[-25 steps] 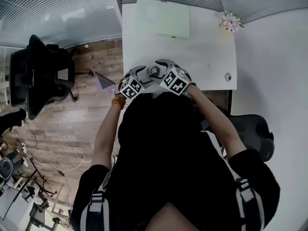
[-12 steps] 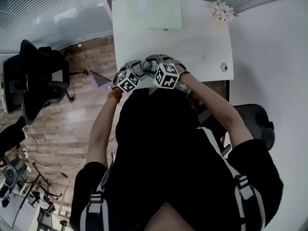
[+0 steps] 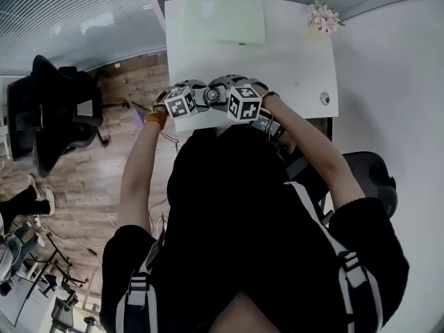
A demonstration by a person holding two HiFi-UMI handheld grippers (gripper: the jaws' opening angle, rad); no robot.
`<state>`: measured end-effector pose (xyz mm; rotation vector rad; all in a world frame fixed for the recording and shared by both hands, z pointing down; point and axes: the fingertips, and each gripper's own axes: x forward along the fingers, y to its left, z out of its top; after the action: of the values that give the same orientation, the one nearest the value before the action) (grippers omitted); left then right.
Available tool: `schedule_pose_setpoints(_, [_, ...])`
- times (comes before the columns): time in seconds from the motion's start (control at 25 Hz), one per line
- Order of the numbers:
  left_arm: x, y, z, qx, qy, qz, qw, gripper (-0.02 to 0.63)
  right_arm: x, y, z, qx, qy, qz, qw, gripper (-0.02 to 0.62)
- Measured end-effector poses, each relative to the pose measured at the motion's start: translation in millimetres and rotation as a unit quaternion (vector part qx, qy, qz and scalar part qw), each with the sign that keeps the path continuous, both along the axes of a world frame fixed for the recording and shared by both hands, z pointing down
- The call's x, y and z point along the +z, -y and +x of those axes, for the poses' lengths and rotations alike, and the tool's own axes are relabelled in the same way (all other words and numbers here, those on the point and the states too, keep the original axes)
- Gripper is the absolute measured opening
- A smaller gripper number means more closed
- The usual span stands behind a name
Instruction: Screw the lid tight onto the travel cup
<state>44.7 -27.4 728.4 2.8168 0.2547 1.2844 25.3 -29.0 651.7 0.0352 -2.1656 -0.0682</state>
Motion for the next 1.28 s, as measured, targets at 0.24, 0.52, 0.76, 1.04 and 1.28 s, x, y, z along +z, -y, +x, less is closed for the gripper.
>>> schedule_pose_setpoints(0.24, [-13,-6,4,-0.181,-0.077,-0.004,0.9805,0.359,-23,19,6,0.267,0.075,-0.015,0.961,0.305])
schedule_pose_setpoints(0.52, [-10,-2,16,-0.291,-0.088,0.023,0.9523,0.357,-16,13,4,0.353,0.056,-0.061,0.932,0.236])
schedule_pose_setpoints(0.76, [-10,-3,16,-0.270,-0.083,0.015,0.9592,0.357,-8,7,3,0.322,0.024,-0.077,0.943,0.254])
schedule_pose_setpoints(1.04, [-6,-5,15,-0.142,-0.070,0.002,0.9874,0.357,-1,2,-1,0.198,0.002,-0.106,0.974,0.235])
schedule_pose_setpoints(1.28, [-2,-15,22,0.041,-0.037,-0.037,0.9978,0.370,4,-9,-4,-0.022,-0.049,-0.152,0.987,0.236])
